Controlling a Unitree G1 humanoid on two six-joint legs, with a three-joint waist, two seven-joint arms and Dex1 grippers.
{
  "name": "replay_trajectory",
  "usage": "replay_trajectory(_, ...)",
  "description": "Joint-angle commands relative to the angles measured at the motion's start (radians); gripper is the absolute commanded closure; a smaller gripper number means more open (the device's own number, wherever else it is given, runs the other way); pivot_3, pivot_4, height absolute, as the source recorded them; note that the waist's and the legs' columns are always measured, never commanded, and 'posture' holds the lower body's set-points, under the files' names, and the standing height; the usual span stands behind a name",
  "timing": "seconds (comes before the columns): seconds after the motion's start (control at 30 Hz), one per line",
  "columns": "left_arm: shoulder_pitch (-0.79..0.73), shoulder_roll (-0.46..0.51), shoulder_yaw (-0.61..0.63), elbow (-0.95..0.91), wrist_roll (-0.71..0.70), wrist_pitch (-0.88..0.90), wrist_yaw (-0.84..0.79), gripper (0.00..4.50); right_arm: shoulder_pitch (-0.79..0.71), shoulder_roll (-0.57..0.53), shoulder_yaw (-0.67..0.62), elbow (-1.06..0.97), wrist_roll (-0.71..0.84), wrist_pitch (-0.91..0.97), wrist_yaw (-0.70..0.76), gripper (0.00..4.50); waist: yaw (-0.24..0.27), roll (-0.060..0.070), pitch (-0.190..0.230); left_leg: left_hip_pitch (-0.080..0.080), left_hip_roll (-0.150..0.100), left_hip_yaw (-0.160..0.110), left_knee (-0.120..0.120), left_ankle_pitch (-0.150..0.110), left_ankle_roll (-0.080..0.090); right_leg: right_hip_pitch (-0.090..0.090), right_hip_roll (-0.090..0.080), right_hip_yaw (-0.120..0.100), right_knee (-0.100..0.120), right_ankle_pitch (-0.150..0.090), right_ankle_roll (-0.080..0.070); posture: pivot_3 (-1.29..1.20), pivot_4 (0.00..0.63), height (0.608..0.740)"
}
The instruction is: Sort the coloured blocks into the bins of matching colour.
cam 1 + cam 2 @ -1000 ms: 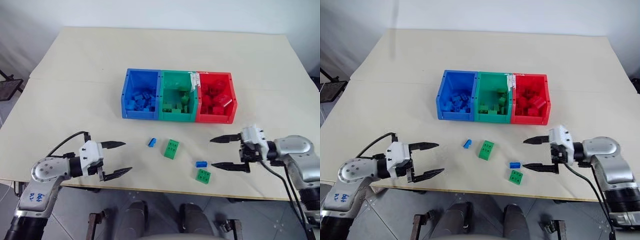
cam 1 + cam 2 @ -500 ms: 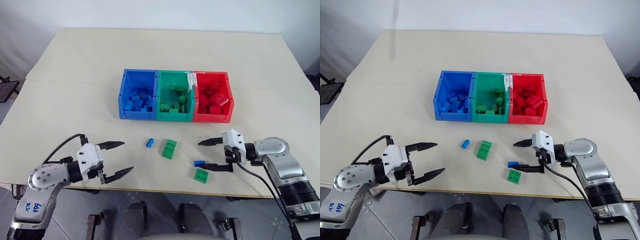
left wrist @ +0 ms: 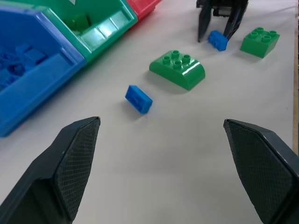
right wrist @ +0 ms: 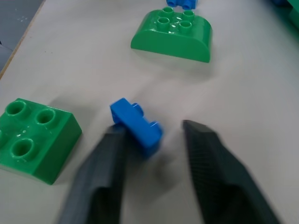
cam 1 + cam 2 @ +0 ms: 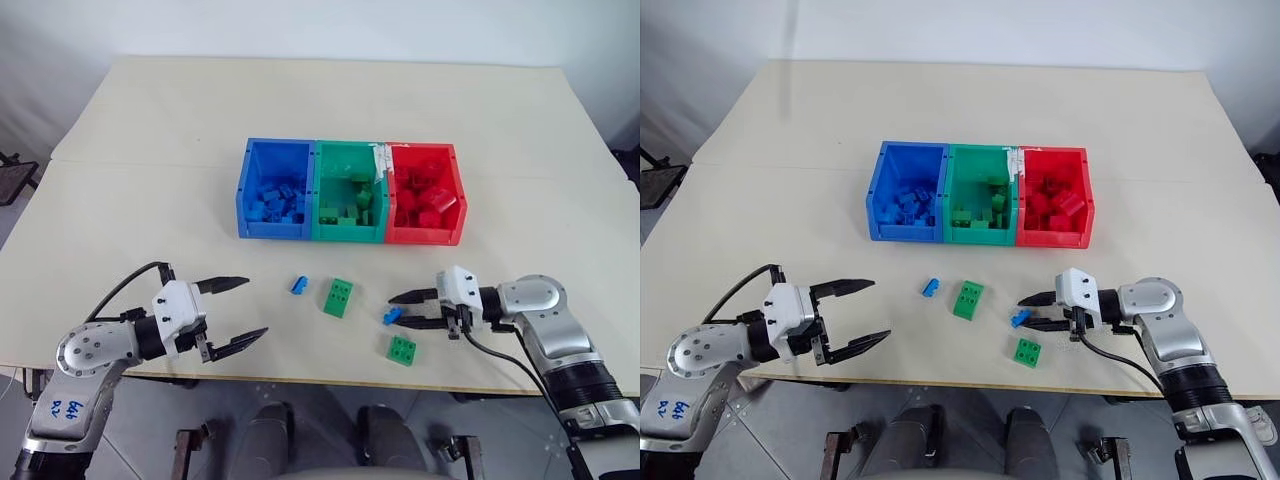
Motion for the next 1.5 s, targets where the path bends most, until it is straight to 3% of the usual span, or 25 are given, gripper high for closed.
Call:
replay_trajectory(0.03, -0.026, 0.006, 0.011, 0.005, -0.01, -0.007, -0.004, 0.0, -0.036, 0.012, -0.025, 0.034, 0.014, -0.039, -0.002, 3.95, 0.0, 0.0, 0.0, 0.0, 0.0, 0.0, 0.0, 0.0, 0.0, 0.0, 0.0, 0.0, 0.0, 0.0, 0.0, 0.0, 0.15, 0.74)
replay_trajectory(0.17, -0.036, 0.005, 0.018, 0.013, -0.01, -0.004, 0.001, 0.0, -0.072, 0.031, -0.061, 0.013, 0.129, 0.035, 0.058, 3.95, 0.002, 0.0, 0.0, 0.0, 0.0, 0.0, -0.001, 0.0, 0.0, 0.0, 0.0, 0.0, 0.0, 0.0, 0.0, 0.0, 0.15, 0.74)
replay_trajectory(0.37, -0.007, 0.004, 0.073, 0.022, -0.011, -0.004, 0.034, 0.0, -0.233, 0.087, -0.063, -0.094, 0.211, 0.312, -0.06, 3.95, -0.006, 0.0, 0.0, 0.0, 0.001, -0.002, -0.001, 0.0, 0.0, -0.002, 0.0, 0.0, 0.0, 0.0, 0.0, 0.0, 0.15, 0.74)
replay_trajectory(0.5, 0.026, -0.008, 0.104, 0.006, -0.009, 0.006, 0.072, 0.0, -0.382, 0.211, -0.032, -0.082, 0.16, 0.38, -0.21, 3.95, -0.015, 0.0, 0.0, -0.001, 0.001, -0.006, -0.002, 0.0, -0.001, -0.003, 0.0, 0.001, 0.0, 0.0, 0.0, 0.0, 0.15, 0.74)
replay_trajectory(0.77, 0.047, -0.028, 0.103, -0.029, -0.003, 0.021, 0.127, 0.0, -0.68, 0.48, 0.049, 0.22, -0.089, 0.275, -0.552, 3.95, -0.023, 0.0, 0.0, -0.003, -0.001, -0.007, -0.002, 0.0, -0.001, -0.01, -0.001, 0.0, 0.008, 0.0, -0.002, 0.0, 0.15, 0.74)
replay_trajectory(0.97, 0.047, -0.032, 0.101, -0.049, -0.007, 0.028, 0.146, 0.0, -0.762, 0.553, 0.05, 0.362, -0.145, 0.223, -0.612, 3.95, -0.025, 0.0, 0.0, -0.004, -0.001, -0.004, -0.003, 0.0, -0.001, -0.014, -0.002, 0.0, 0.012, 0.0, -0.003, 0.0, 0.15, 0.74)
replay_trajectory(1.23, 0.041, -0.031, 0.104, -0.088, -0.014, 0.052, 0.163, 0.0, -0.775, 0.56, 0.041, 0.405, -0.146, 0.199, -0.579, 1.42, -0.032, 0.0, 0.0, -0.004, 0.001, 0.001, -0.005, 0.0, -0.001, -0.018, -0.002, 0.0, 0.017, 0.0, -0.003, 0.0, 0.15, 0.74)
replay_trajectory(1.37, 0.013, -0.031, 0.078, -0.104, -0.024, 0.071, 0.155, 0.0, -0.715, 0.478, 0.019, 0.311, -0.11, 0.2, -0.479, 0.06, -0.032, 0.0, 0.0, -0.004, 0.001, 0.002, -0.005, 0.0, -0.001, -0.018, -0.001, 0.0, 0.017, 0.0, -0.004, 0.0, 0.15, 0.74)
replay_trajectory(1.5, -0.02, -0.029, 0.053, -0.097, -0.031, 0.083, 0.138, 0.0, -0.583, 0.346, -0.028, 0.14, -0.016, 0.248, -0.334, 0.06, -0.017, 0.0, 0.0, -0.004, 0.0, 0.001, -0.004, -0.001, 0.0, -0.017, -0.003, 0.0, 0.016, 0.0, -0.004, 0.0, 0.15, 0.74)
